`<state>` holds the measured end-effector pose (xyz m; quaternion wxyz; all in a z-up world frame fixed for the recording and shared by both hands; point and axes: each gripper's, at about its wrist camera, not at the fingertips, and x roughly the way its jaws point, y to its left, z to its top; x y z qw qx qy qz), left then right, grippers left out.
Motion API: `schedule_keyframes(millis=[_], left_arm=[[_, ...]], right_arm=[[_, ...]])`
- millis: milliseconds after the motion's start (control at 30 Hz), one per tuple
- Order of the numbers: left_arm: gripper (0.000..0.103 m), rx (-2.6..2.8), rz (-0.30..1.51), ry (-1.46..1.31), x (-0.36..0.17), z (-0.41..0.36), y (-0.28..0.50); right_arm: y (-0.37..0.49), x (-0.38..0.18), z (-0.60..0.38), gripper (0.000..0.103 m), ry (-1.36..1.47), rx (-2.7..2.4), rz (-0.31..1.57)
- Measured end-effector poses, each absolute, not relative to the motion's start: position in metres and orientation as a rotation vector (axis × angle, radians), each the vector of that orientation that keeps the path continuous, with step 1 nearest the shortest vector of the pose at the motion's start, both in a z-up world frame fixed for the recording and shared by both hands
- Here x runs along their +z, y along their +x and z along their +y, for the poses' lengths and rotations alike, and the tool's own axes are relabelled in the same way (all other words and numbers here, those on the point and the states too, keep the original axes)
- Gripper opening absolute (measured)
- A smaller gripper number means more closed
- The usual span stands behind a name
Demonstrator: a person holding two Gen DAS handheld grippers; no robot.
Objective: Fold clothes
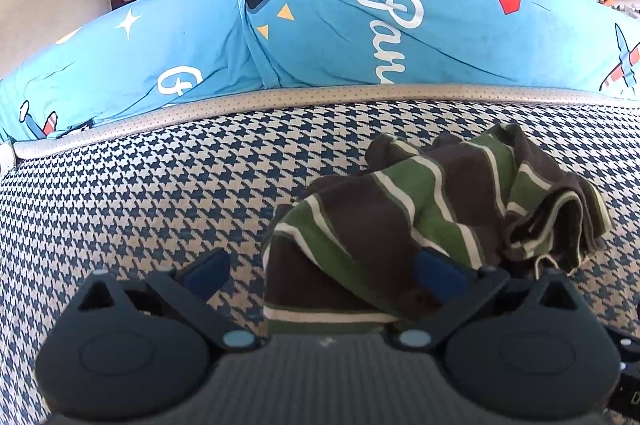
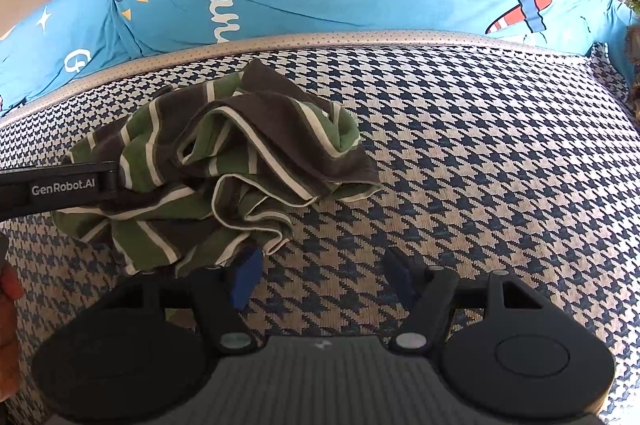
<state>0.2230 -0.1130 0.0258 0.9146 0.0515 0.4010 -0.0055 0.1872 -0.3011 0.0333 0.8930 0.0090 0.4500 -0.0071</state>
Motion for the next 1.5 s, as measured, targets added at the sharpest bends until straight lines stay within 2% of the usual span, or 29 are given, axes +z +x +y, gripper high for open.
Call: schedule_keyframes(millis=[833,933,1167,1500], left_arm=[[0.103,0.033,0.769,0.089,0.036,-0.113,0.220],[0.103,0.043,0.767,0.080,0.038,-0.110,0.222],[0.103,0.068,0.786,0.062,0.037,-0.101,0.226],[0.103,0.088,0.793,-0.003,0.042,-0.087,0.227]], right_arm=[[0.198,0.037,-0.317,0.067,0.061,-0.015,0.918],[0.202,0.044,-0.334,0.075,0.146,-0.005,0.880],[0.214,0.051,-0.351,0.077,0.296,0.049,0.805],[0.243,0.036,-0.324,0.091,0.292,0.116,0.752]])
